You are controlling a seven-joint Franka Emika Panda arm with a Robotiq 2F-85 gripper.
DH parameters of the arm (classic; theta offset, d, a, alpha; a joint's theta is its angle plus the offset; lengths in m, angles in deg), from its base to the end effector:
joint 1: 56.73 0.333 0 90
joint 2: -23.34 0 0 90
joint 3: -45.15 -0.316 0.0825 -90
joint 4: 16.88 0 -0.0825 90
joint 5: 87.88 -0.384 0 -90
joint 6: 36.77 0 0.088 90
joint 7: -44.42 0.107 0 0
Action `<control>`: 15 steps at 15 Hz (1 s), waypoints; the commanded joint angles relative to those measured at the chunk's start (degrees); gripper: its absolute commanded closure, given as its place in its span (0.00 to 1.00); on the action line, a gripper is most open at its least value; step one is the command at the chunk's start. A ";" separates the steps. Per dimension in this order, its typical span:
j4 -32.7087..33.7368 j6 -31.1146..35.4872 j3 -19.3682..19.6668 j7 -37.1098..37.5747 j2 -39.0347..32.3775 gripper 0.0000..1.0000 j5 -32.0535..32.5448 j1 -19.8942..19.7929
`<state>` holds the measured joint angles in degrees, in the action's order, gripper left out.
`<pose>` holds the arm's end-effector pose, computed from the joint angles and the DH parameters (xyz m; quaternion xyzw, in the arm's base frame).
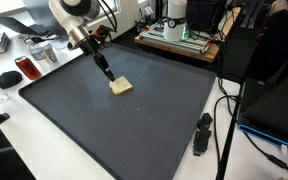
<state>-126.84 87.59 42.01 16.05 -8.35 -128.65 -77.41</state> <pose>0.5786 -0.1571 0.1873 -0.9405 0.1511 0.0268 0.3032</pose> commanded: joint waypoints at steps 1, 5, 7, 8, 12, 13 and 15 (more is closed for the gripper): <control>-10.73 4.01 -0.19 -9.38 8.28 0.95 -8.14 -1.02; -19.24 8.87 1.80 -14.69 14.93 0.95 -14.03 1.78; -23.85 12.51 2.49 -15.61 18.83 0.95 -16.51 3.63; -25.86 14.08 2.75 -15.96 20.62 0.95 -17.38 4.59; -33.14 21.04 3.06 -14.37 27.64 0.95 -19.74 9.15; -34.52 22.77 3.06 -13.47 29.02 0.95 -20.25 10.29; -36.99 26.71 2.82 -10.35 31.52 0.95 -20.76 12.62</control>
<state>-158.40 109.41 44.20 2.71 17.28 -147.00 -68.33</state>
